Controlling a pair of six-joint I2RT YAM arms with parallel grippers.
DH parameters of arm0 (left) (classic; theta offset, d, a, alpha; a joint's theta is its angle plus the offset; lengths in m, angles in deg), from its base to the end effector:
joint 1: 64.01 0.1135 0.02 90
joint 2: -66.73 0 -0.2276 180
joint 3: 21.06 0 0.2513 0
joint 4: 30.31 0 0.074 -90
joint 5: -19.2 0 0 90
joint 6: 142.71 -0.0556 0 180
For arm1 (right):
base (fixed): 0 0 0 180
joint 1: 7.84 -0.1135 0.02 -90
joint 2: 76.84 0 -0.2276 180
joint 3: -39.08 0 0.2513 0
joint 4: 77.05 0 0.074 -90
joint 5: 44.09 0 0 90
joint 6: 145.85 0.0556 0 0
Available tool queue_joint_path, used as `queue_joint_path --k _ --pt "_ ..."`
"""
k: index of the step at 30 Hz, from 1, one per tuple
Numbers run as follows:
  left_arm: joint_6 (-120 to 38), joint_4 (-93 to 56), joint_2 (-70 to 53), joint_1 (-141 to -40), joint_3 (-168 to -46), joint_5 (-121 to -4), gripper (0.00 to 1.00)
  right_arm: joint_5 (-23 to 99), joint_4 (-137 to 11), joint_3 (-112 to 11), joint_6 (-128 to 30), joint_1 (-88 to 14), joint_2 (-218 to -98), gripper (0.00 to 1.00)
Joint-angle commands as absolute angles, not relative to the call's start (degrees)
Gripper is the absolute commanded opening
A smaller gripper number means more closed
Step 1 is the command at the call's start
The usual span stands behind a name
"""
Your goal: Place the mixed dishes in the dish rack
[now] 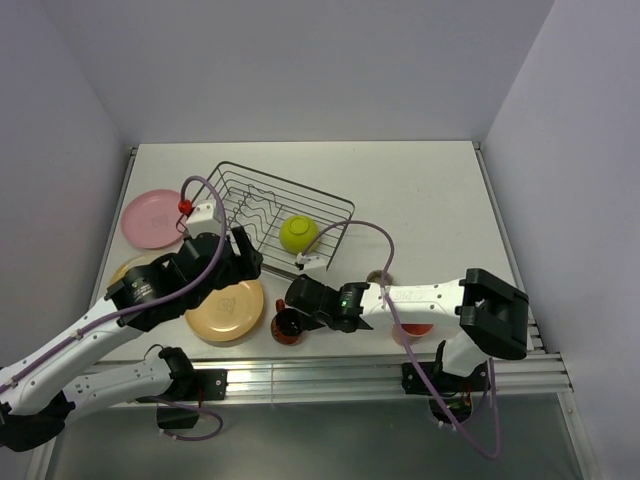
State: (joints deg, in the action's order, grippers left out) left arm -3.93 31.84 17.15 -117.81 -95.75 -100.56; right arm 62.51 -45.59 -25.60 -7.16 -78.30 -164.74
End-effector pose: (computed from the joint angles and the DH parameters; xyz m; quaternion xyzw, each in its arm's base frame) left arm 0.1390 -0.1431 0.3198 -0.0765 0.8693 -0.1925 0.4489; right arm 0.1207 0.2927 0.1380 -0.1350 0.9342 0.1892 0.2706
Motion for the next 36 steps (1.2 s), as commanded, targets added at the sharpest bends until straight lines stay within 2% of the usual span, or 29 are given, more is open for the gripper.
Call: queue_joint_path --k 1,3,4,5,12,17,26,31,36 --pt "-4.81 31.93 18.21 -117.62 -95.60 -99.37 0.75 65.24 -44.53 -27.73 -6.10 -79.82 -165.53 0.12" --pt "-5.24 32.10 18.57 -117.62 -95.69 -98.93 0.74 65.69 -43.73 -27.99 -6.19 -80.18 -165.44 0.09" --pt "-5.42 32.02 18.74 -117.62 -95.69 -98.66 0.74 65.86 -43.55 -28.08 -6.36 -80.26 -165.35 0.01" --pt "-5.60 31.93 19.00 -117.62 -95.78 -98.49 0.74 66.21 -43.12 -28.26 -6.63 -80.26 -165.26 0.00" --pt "-8.23 30.44 19.88 -117.62 -96.31 -94.01 0.72 66.66 -42.14 -28.52 -10.14 -81.14 -162.19 0.00" --pt "-10.69 26.14 21.81 -117.71 -96.04 -85.16 0.70 64.37 -43.64 -26.68 -15.41 -81.14 -154.37 0.00" --pt "-16.59 7.77 27.00 -117.62 -87.26 -69.23 0.68 55.33 -41.88 -23.52 -21.04 -76.93 -136.36 0.00" --pt "-10.27 0.22 25.51 -117.62 -86.29 -65.28 0.64 49.97 -46.18 -16.93 -23.32 -70.09 -122.41 0.00" --pt "-0.61 -18.67 22.35 -117.62 -82.08 -57.19 0.62 40.23 -51.45 -12.62 -24.03 -64.71 -113.42 0.00"
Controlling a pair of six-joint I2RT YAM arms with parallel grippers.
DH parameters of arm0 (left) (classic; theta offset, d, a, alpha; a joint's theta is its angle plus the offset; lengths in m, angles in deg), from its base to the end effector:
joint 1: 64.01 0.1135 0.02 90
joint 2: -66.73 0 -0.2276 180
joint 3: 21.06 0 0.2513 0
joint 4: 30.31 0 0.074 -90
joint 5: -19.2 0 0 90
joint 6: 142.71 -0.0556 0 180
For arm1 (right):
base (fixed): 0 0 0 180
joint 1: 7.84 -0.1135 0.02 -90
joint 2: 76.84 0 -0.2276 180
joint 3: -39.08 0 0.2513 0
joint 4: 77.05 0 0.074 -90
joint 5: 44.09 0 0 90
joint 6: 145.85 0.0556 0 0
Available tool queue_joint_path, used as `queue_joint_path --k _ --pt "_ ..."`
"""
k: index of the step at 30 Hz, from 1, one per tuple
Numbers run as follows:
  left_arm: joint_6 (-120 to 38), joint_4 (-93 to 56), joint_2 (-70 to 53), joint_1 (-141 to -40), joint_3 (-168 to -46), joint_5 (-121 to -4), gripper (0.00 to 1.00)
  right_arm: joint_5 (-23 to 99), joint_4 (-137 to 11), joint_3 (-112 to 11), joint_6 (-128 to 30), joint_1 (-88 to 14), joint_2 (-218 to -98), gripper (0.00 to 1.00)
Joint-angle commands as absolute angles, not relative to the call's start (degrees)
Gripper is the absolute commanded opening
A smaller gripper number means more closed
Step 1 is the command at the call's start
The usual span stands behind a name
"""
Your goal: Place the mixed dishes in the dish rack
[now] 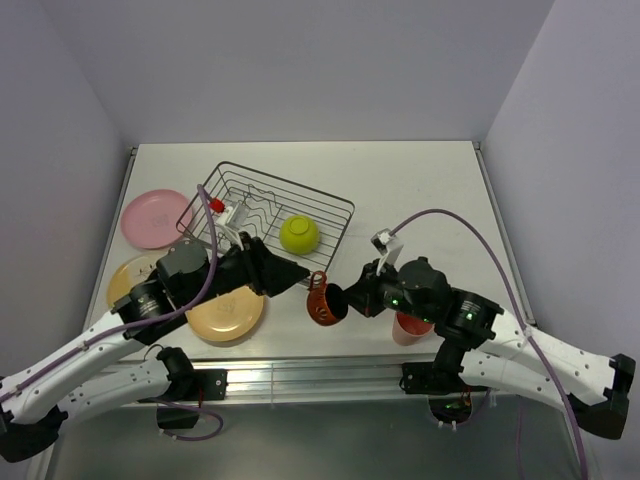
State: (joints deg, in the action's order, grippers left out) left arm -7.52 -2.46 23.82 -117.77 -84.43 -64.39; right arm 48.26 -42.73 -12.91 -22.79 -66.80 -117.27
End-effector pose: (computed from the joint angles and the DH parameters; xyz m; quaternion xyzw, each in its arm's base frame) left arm 0.1232 -0.1786 0.3397 0.0928 0.7452 -0.5282 0.3963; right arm 0.1115 0.1808 0.2613 -0.1755 0.8139 0.3864 0.3968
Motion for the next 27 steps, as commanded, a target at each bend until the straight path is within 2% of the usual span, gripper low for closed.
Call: queue_joint_path --k 1,6,15,27 --pt "-0.07 -20.44 21.83 -117.62 -81.63 -55.87 0.60 39.16 -51.64 -12.79 -24.12 -64.27 -112.19 0.00" --pt "-1.63 -27.48 19.27 -117.62 -80.05 -52.70 0.57 34.85 -50.94 -14.98 -23.24 -63.21 -111.65 0.00" --pt "-7.00 -31.70 24.54 -117.62 -76.88 -48.13 0.52 28.52 -50.58 -18.32 -21.84 -61.02 -109.45 0.00" --pt "-7.27 -32.41 24.55 -117.62 -75.83 -46.81 0.50 22.71 -54.71 -20.70 -18.85 -60.22 -109.80 0.00"
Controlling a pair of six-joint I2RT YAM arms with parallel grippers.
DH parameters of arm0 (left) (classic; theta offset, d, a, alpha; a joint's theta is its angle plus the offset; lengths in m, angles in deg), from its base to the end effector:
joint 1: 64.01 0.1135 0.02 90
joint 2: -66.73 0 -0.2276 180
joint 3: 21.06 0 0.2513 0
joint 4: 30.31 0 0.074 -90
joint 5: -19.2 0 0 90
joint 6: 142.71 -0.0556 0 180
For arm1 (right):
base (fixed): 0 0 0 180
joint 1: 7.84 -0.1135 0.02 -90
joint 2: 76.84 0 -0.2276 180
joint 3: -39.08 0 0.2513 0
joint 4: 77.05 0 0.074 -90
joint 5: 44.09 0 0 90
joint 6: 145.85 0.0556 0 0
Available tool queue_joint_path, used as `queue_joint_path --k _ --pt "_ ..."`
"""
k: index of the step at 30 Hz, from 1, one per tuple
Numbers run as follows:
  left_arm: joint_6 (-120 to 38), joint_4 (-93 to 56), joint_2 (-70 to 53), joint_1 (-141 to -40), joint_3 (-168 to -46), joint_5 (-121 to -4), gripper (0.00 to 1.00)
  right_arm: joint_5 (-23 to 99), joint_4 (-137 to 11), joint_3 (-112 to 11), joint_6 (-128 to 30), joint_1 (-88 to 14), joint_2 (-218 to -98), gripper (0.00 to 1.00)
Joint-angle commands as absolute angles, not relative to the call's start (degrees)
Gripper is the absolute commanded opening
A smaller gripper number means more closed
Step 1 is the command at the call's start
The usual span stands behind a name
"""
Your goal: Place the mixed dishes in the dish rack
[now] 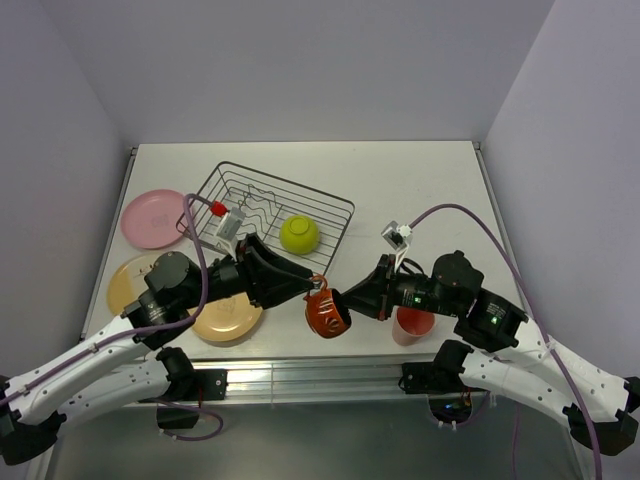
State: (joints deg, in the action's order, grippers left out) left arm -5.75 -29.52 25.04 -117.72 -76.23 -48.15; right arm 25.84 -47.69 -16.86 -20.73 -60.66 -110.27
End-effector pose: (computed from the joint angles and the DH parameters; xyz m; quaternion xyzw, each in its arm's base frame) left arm 0.1110 -0.1873 0.3510 0.1891 0.6024 -0.6677 0.3943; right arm 0.0981 0.1609 0.3200 -0.2276 0.7101 0.5475 0.3798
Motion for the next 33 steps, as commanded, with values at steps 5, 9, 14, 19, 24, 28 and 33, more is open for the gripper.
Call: queue_joint_path --k 5,9,14,19,24,28,33 --pt "-6.92 -33.64 23.40 -117.71 -76.00 -46.63 0.50 22.18 -54.71 -21.40 -18.85 -60.14 -109.89 0.00" --pt "-7.00 -33.46 23.23 -117.62 -76.18 -46.54 0.49 22.53 -54.63 -21.40 -18.93 -60.14 -109.63 0.00" --pt "-6.57 -32.76 23.66 -117.71 -76.00 -46.89 0.50 23.41 -53.84 -21.75 -19.63 -60.05 -109.80 0.00" --pt "-6.40 -22.72 24.98 -117.62 -79.42 -52.84 0.61 27.36 -50.07 -21.32 -21.13 -60.14 -110.15 0.00" --pt "5.19 15.00 17.79 -117.71 -98.53 -82.61 0.64 31.23 -45.75 -21.49 -23.85 -60.05 -111.21 0.00" --pt "8.01 35.21 11.37 -117.71 -108.15 -89.59 0.66 33.43 -42.59 -21.58 -25.61 -60.05 -113.05 0.00" --pt "20.38 44.84 7.58 -117.62 -111.42 -91.63 0.61 38.61 -39.16 -21.84 -27.80 -60.05 -114.46 0.00"
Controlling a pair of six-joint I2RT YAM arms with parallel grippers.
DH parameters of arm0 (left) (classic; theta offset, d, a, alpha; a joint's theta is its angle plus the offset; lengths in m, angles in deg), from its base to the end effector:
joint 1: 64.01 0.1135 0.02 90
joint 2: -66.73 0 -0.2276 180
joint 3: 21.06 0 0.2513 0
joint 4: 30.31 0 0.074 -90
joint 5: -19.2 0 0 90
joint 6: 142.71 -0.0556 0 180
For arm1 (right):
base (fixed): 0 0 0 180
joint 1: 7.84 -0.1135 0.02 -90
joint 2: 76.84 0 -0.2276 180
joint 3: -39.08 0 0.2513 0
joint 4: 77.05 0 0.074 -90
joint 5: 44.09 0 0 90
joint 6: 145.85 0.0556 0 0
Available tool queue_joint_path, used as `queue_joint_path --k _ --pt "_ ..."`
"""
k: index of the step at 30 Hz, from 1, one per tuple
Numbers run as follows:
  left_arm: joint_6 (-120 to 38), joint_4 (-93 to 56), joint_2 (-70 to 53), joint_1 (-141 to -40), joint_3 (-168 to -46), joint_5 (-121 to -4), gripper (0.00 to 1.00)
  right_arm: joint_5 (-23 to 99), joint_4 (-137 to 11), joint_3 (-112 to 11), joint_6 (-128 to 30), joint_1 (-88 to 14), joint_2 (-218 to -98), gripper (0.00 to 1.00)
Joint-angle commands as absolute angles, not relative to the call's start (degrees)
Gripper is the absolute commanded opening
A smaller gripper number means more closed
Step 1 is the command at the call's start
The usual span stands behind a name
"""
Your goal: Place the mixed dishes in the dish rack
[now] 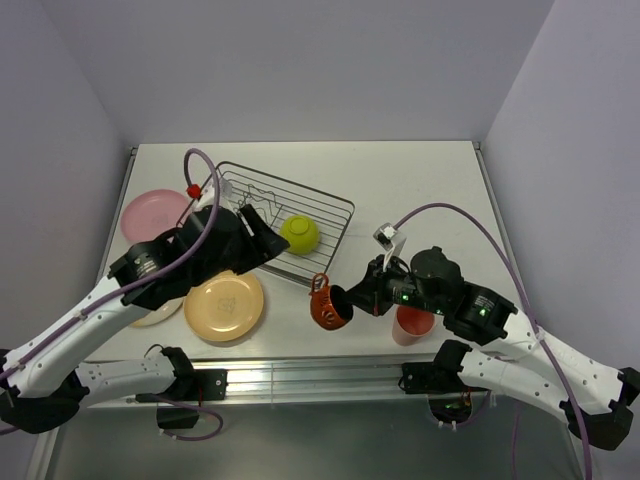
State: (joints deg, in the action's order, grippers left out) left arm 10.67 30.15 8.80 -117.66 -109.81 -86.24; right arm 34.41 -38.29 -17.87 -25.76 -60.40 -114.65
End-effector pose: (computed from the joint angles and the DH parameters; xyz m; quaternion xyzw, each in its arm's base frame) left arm 0.1458 -0.1731 0.3720 -0.1399 0.8478 -0.3642 0.3592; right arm 0.1119 0.1644 0.2923 -0.2151 0.7863 0.4401 0.3765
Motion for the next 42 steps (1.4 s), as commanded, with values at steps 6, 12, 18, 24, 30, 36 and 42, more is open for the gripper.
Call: queue_joint_path --k 6,12,18,24,30,36,42 --pt "25.35 48.54 5.39 -117.62 -110.02 -84.96 0.66 46.25 -32.75 -23.86 -31.41 -60.23 -117.27 0.00" --pt "23.84 46.70 3.89 -117.62 -107.21 -79.59 0.50 51.71 -32.12 -23.69 -31.77 -60.40 -118.59 0.00" --pt "26.74 35.19 7.40 -117.62 -99.04 -74.50 0.50 57.50 -29.24 -25.35 -32.38 -63.03 -121.75 0.00" --pt "29.65 33.87 8.72 -117.62 -99.38 -76.69 0.55 63.49 -25.72 -28.08 -33.08 -65.06 -123.42 0.00" --pt "26.31 30.52 6.45 -117.53 -101.31 -74.14 0.45 66.74 -24.30 -29.75 -33.44 -66.73 -125.00 0.00" --pt "22.79 29.74 -2.51 -117.53 -104.92 -71.24 0.43 67.44 -24.48 -30.81 -33.61 -68.57 -127.37 0.00" --pt "21.21 29.73 -3.93 -117.53 -106.59 -71.75 0.57 67.97 -24.22 -30.54 -33.52 -68.75 -126.59 0.00"
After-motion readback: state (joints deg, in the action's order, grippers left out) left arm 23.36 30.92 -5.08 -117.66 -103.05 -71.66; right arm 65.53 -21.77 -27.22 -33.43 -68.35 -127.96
